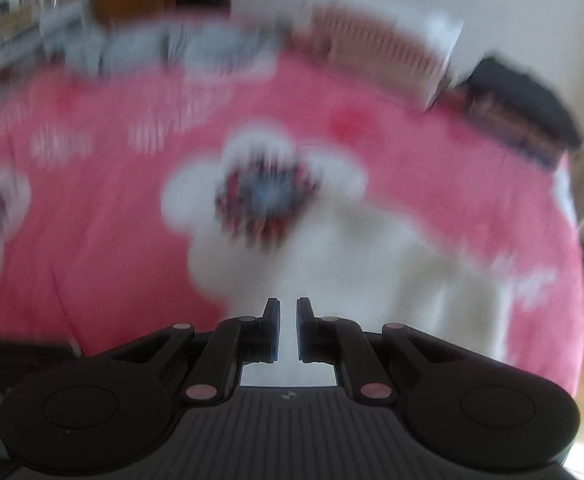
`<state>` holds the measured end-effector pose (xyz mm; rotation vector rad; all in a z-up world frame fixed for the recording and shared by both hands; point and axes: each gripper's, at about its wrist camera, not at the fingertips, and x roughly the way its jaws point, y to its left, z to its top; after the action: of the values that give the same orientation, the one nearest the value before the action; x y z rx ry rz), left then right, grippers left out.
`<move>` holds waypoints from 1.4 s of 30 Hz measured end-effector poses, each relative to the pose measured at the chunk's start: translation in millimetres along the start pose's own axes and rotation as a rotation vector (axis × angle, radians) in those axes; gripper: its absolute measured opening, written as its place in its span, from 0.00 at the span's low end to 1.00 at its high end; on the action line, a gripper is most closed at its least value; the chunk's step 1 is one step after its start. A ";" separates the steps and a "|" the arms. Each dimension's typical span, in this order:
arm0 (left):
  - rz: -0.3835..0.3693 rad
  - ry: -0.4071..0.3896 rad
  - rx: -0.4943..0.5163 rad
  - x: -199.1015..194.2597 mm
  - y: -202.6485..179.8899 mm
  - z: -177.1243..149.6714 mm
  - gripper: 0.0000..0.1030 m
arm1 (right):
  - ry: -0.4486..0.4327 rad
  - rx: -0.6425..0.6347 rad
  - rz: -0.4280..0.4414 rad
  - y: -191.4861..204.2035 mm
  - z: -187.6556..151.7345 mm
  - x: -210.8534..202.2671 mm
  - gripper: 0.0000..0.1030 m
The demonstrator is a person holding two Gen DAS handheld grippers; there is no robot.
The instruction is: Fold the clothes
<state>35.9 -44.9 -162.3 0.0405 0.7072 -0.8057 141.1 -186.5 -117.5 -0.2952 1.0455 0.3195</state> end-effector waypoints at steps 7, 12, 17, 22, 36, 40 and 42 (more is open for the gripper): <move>-0.011 0.015 0.013 -1.0 -1.6 -5.6 0.54 | -0.077 0.063 0.036 1.1 6.8 -40.1 0.07; -0.013 0.051 -0.003 8.6 -0.6 -5.4 0.55 | 0.008 -0.020 0.016 19.3 -28.0 -8.2 0.05; -0.026 0.053 0.019 1.7 -0.5 -13.5 0.53 | 0.019 0.096 0.047 7.9 -20.8 -27.3 0.05; -0.037 0.101 -0.004 5.1 2.3 -23.2 0.52 | 0.055 0.020 0.041 26.1 -38.7 -39.8 0.04; 0.035 0.004 0.042 -20.3 4.7 -17.6 0.51 | 0.103 -0.004 -0.065 28.2 -65.2 -17.1 0.02; 0.076 -0.084 0.061 -32.0 7.2 -2.7 0.51 | 0.064 0.051 -0.054 22.9 -57.6 -43.9 0.02; 0.072 -0.111 0.069 -28.3 6.5 8.3 0.51 | 0.022 0.066 -0.074 16.3 -52.8 -62.0 0.02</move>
<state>31.4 -24.5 -140.6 0.0825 0.5697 -0.7577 64.0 -199.2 -89.3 -0.2774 1.0625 0.2151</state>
